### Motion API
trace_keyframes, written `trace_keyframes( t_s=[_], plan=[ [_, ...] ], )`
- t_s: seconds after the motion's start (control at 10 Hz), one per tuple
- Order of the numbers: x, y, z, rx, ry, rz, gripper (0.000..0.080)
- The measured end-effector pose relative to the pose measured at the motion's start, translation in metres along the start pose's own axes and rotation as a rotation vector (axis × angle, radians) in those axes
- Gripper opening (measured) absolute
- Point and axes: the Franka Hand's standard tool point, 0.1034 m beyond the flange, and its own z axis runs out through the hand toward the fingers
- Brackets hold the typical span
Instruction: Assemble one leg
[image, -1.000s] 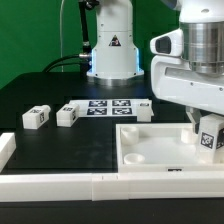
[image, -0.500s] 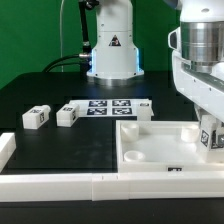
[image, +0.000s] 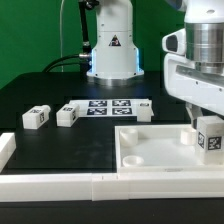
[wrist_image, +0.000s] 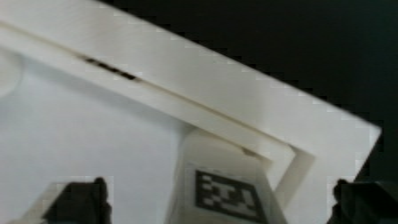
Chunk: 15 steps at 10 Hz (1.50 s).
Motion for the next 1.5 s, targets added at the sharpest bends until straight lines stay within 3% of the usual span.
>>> trace_keyframes(
  t_s=[0.4, 0.8, 1.0, 1.1, 1.2, 1.4, 1.5],
  plan=[
    [-0.004, -0.001, -0.002, -0.025, -0.007, -0.518, 0.0649],
    [0.012, 0.001, -0.005, -0.043, 0.005, -0.998, 0.0649],
    [0.013, 0.002, -0.006, -0.048, 0.007, -1.087, 0.0649],
    [0.013, 0.002, -0.006, -0.048, 0.007, -1.082, 0.0523],
    [0.013, 0.002, -0.006, -0.048, 0.007, -1.082, 0.0523],
    [0.013, 0.002, -0.006, -0.048, 0.007, -1.082, 0.0287],
    [0.013, 0.002, -0.006, -0.047, 0.007, -1.057, 0.0288]
  ],
)
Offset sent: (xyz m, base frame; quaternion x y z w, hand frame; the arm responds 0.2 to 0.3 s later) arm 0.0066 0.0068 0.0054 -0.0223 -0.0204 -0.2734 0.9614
